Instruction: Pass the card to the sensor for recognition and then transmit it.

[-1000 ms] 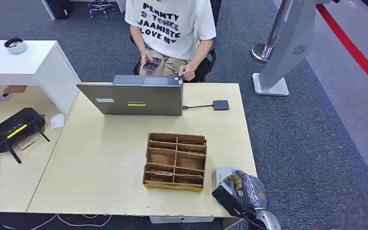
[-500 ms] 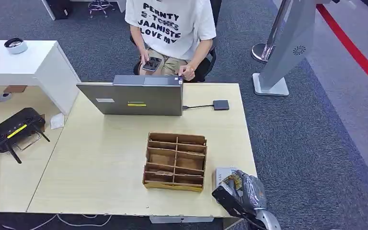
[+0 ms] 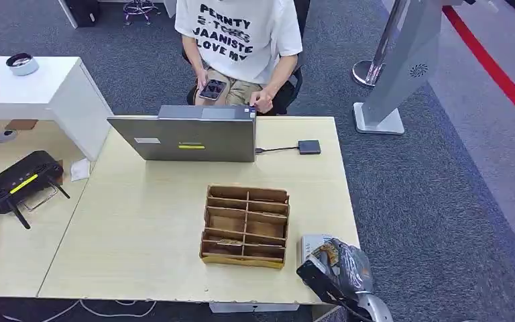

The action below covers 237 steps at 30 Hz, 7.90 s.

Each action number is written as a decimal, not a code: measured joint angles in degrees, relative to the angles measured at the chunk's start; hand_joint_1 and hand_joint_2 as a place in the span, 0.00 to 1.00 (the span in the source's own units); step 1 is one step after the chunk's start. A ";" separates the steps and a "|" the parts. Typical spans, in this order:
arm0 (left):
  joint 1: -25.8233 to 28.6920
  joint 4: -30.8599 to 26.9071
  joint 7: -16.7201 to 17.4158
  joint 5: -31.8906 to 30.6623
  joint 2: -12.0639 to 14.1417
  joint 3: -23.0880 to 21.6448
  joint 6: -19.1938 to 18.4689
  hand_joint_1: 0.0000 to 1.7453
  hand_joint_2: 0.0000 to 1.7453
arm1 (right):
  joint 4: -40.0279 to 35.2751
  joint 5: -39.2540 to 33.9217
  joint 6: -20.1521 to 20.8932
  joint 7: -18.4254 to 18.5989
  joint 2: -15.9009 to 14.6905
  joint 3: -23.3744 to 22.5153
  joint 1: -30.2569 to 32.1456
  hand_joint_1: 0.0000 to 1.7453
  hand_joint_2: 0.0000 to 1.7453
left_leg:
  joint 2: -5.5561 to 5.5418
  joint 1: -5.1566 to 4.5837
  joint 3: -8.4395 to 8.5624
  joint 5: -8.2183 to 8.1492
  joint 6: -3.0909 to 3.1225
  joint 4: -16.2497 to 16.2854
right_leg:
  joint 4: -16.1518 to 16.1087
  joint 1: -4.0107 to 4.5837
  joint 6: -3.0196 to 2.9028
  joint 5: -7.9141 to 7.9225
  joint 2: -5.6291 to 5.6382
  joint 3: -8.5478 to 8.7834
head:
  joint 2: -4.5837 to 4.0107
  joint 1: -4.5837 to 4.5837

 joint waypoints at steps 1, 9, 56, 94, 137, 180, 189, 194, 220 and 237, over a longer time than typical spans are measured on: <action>0.00 0.00 0.00 -0.02 0.00 0.00 0.00 0.00 0.00 | 0.00 0.00 0.00 0.00 0.00 0.00 0.00 1.00 1.00 | 0.00 0.00 0.00 0.00 0.00 0.00 | 0.00 0.00 0.00 0.00 0.00 0.00 | 0.00 0.00; 0.00 0.00 0.00 -0.02 0.00 0.48 0.15 0.00 0.00 | -0.04 0.22 -0.85 -0.04 0.04 0.02 0.04 1.00 1.00 | 0.00 0.00 0.01 0.00 0.00 0.00 | 0.00 0.00 0.00 0.00 0.00 0.01 | 0.00 0.00; -0.52 0.00 -0.81 -5.77 -0.33 -0.32 0.09 0.00 0.00 | -31.74 21.29 -15.32 -41.97 23.63 -18.04 1.15 1.00 1.00 | 0.13 0.05 -0.04 0.00 0.00 -0.02 | 0.02 -0.01 -0.04 0.00 0.09 -0.04 | 0.00 -0.02; -3.48 0.00 -3.24 -10.95 1.44 -11.28 -2.58 0.00 0.00 | 20.59 46.95 -15.34 9.68 -0.78 32.06 -64.38 1.00 1.00 | 0.16 -0.02 -0.16 0.21 -0.12 0.04 | 0.06 0.01 -0.06 0.25 0.16 -0.26 | 0.00 0.00; -3.36 0.00 -3.13 -10.34 1.70 -12.13 -2.62 0.00 0.00 | 31.44 46.93 -15.37 15.71 -2.07 36.94 -65.16 0.00 0.00 | 0.15 -0.03 -0.17 0.21 -0.12 0.04 | 0.06 0.01 -0.06 0.25 0.15 -0.27 | 0.00 0.00; -0.30 0.35 1.40 -1.86 1.11 -7.82 -0.66 0.00 0.00 | -49.48 -2.85 -15.30 -43.36 21.05 -9.33 -0.62 0.00 0.00 | -0.17 0.07 -0.27 -0.01 -0.27 -0.02 | 0.04 0.11 -0.11 -0.14 -0.16 -0.26 | 0.00 0.07; -0.31 0.35 1.57 -0.70 0.59 -5.71 -0.24 0.00 0.00 | -46.23 -22.72 -15.23 -42.36 17.09 0.33 1.71 0.00 0.00 | -0.17 0.08 -0.25 0.01 -0.28 -0.02 | 0.05 0.11 -0.12 -0.12 -0.15 -0.24 | 0.00 0.09; -0.32 0.35 1.57 -0.09 0.44 -4.74 0.04 0.00 0.00 | -44.85 -32.37 -13.65 -37.23 13.84 4.65 1.31 0.00 0.00 | -0.18 0.07 -0.26 0.00 -0.27 -0.02 | 0.05 0.11 -0.11 -0.13 -0.16 -0.23 | 0.00 0.09; -0.44 0.35 0.66 -1.16 0.70 -2.97 -1.51 0.00 0.00 | -31.17 -79.73 61.08 -23.17 3.50 10.92 0.48 0.40 0.00 | -0.18 0.07 -0.25 0.00 -0.28 -0.02 | 0.04 0.12 -0.11 -0.13 -0.16 -0.25 | 0.00 0.09; -0.49 0.35 0.42 -1.73 1.38 -3.43 -1.75 0.00 0.00 | -27.93 -68.59 67.76 -29.51 -1.16 14.89 -1.55 1.00 0.00 | -0.18 0.07 -0.25 0.00 -0.27 -0.02 | 0.04 0.12 -0.11 -0.13 -0.16 -0.25 | 0.00 0.09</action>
